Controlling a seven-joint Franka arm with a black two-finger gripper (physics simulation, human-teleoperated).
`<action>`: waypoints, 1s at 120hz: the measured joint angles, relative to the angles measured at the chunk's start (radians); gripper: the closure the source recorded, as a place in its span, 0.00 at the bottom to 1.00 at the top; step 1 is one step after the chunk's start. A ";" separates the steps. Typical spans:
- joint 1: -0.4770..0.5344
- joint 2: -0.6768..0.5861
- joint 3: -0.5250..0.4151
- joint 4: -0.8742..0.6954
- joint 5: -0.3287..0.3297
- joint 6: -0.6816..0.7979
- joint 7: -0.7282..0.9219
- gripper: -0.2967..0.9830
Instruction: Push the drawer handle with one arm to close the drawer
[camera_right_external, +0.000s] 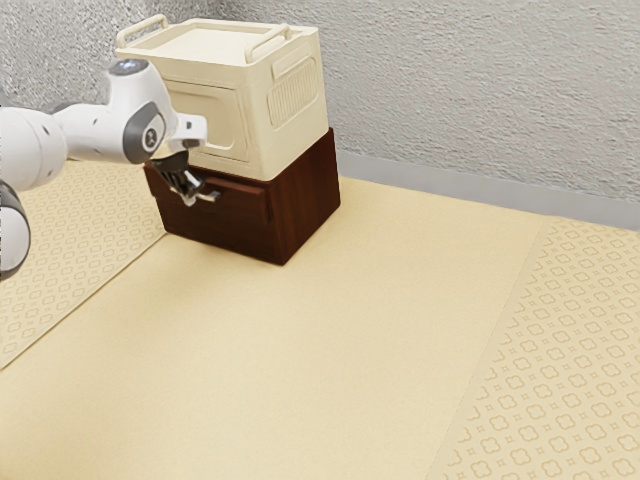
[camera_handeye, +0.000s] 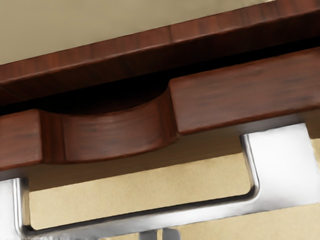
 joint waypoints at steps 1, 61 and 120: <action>-0.001 0.001 0.000 0.001 0.000 0.001 -0.001 0.84; 0.002 0.053 0.002 0.053 0.003 0.062 -0.037 0.86; 0.036 -0.357 -0.079 -0.269 -0.039 -0.347 -0.169 0.37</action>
